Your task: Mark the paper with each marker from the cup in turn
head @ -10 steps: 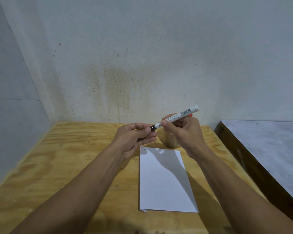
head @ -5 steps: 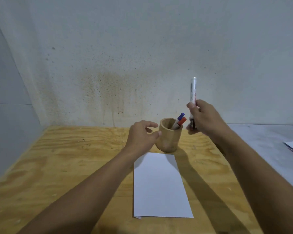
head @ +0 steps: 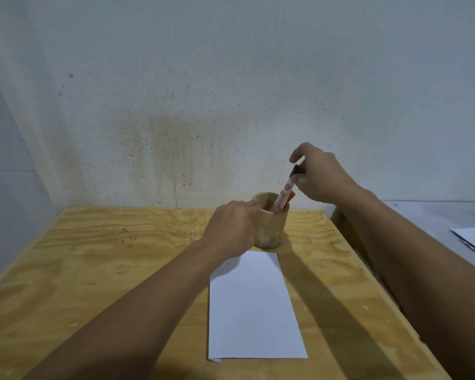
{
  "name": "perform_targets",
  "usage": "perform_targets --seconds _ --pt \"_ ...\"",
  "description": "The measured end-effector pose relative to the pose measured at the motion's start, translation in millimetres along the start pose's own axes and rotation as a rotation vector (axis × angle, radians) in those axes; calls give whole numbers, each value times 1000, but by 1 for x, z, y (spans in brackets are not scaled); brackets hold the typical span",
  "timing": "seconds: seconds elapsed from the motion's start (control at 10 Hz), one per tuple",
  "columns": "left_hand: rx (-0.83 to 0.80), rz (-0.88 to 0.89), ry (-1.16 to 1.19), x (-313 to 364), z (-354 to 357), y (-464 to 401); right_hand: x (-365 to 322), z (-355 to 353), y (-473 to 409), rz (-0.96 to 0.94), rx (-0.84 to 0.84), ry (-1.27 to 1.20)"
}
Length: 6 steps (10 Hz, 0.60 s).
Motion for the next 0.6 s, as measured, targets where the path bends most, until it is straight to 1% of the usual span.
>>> perform_targets --seconds 0.1,0.2,0.3,0.4,0.5,0.6 --pt "-21 -18 35 -3 1 1 3 14 2 3 6 7" --pt "-43 -36 74 -6 3 2 9 25 10 23 51 -3" --pt "-56 -51 84 -8 5 1 15 29 17 50 139 -77" --pt "-83 -67 81 -8 7 2 17 30 20 57 155 -122" --pt "-89 -63 108 -10 8 2 19 33 22 75 133 -138" --pt "-110 -28 62 -6 5 2 23 33 27 106 143 -163"
Point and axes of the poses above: each hand's wrist, its own y-axis away from the middle knuckle, its own z-axis out of the palm, x = y × z, the point moved 4 cm from there along -y, towards the middle knuckle, and after that the axes turned 5 degrees about z, right-handed, at the moved point
